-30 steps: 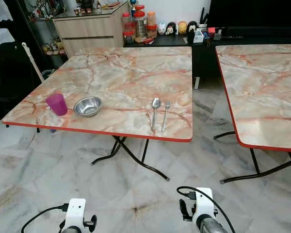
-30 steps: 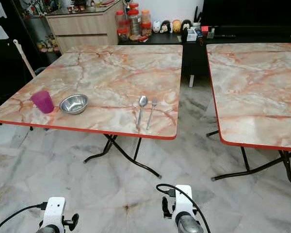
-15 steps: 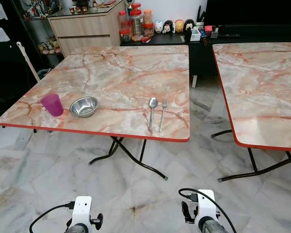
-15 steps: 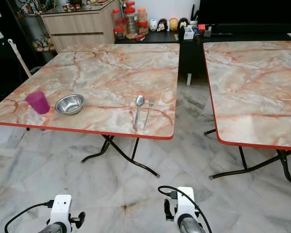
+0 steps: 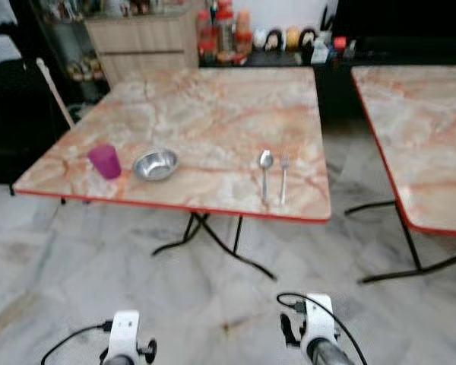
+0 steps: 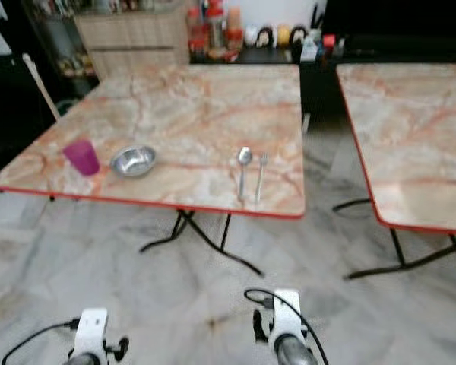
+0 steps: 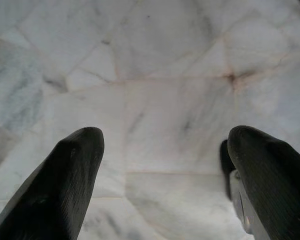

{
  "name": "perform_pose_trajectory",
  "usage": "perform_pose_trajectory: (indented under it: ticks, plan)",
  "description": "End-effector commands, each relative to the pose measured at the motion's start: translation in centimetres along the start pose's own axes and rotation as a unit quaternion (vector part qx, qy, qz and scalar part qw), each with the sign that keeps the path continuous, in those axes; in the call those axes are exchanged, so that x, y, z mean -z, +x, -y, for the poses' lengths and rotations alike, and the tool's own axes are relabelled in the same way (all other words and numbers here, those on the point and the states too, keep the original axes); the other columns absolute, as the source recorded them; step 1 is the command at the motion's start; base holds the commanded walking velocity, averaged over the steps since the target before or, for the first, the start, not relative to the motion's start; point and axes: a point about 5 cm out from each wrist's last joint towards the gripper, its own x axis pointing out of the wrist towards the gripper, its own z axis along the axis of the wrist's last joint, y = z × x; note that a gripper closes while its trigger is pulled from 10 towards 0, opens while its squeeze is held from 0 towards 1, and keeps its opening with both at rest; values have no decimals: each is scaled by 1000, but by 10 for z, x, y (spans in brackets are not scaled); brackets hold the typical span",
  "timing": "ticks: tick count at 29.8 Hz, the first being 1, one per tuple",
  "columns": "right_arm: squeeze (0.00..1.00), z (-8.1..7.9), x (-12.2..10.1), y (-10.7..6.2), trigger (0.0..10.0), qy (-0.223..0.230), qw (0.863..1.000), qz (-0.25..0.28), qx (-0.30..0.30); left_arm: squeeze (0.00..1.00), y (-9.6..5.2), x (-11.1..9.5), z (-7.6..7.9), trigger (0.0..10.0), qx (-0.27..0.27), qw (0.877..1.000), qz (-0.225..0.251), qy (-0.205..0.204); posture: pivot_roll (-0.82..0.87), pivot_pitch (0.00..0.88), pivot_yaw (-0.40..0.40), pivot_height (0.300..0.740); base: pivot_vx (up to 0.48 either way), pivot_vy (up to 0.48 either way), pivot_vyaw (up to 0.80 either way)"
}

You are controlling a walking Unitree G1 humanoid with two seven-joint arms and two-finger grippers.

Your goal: Setting the table

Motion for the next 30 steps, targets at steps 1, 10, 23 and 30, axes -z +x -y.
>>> perform_pose_trajectory:
  ticks: [1, 10, 23, 30]
  plan:
    - [0, 5, 5, -2, 10000, 11, 1000, -11, 12, 0, -1, 4, -1, 10000, -4, 1000, -8, -4, 27, 0, 91, 736, 0, 480, 0]
    - [0, 5, 7, -2, 10000, 19, 1000, -14, 14, 0, -1, 6, -2, 10000, -6, 1000, -11, -3, 28, 0, 94, 736, 0, 480, -386]
    - [0, 4, 4, -1, 10000, 22, 1000, -6, 12, 0, -2, 7, -4, 10000, -7, 1000, -11, -2, 34, 0, 96, 736, 0, 480, 0]
    - [0, 2, 3, -1, 10000, 20, 1000, -3, 9, 0, -2, 5, -5, 10000, -7, 1000, -10, 0, 38, 0, 99, 736, 0, 480, 0]
